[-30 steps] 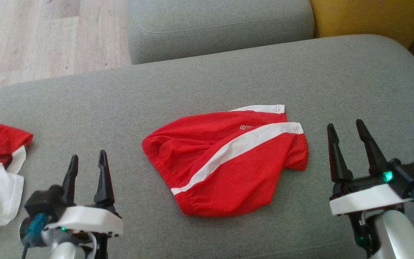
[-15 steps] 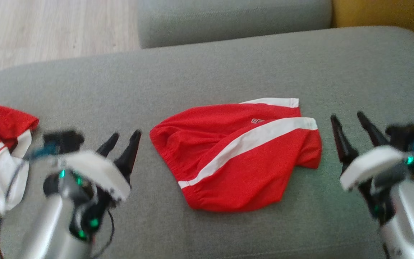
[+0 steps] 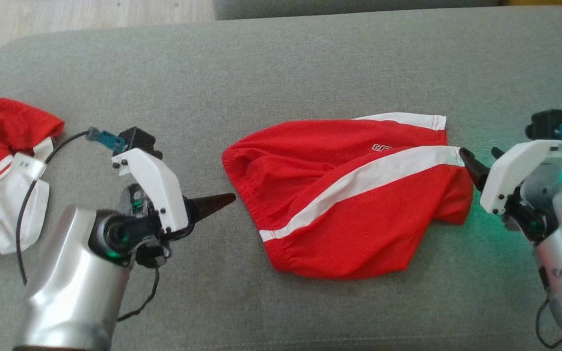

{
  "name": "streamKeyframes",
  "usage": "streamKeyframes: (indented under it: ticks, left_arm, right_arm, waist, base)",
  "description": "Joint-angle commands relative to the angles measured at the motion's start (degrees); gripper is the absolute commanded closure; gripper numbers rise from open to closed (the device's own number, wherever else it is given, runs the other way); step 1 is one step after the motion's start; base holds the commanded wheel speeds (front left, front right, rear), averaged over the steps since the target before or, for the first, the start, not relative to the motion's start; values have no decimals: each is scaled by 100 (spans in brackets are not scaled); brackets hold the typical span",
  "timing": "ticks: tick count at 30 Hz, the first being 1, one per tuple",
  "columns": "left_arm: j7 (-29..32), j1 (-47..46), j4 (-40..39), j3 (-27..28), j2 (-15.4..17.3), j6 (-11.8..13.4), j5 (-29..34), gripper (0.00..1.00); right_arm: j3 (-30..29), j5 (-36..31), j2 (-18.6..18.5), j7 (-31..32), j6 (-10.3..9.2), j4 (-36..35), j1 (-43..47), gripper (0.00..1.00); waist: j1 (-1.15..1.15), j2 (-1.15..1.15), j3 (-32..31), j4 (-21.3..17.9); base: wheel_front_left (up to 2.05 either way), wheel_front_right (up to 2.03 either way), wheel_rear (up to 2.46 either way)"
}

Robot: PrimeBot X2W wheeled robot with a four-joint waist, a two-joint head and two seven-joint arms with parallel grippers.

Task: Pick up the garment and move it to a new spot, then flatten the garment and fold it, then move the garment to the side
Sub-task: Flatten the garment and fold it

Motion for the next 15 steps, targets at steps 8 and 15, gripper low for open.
streamKeyframes:
  ticks: [8,15]
  left_arm:
    - [1146,-726,227,238,-26,400,-630,0]
    - [1577,-845,491,114,-194,578,-789,0]
  right_arm:
    - [585,458,-147,265,-4,628,-785,0]
    - [1026,743,-90,292,-4,1086,-1132,0]
  waist:
    - [-1,0,169,6]
    - [-1,0,287,-45]
  base:
    - [0,0,0]
    - [0,0,0]
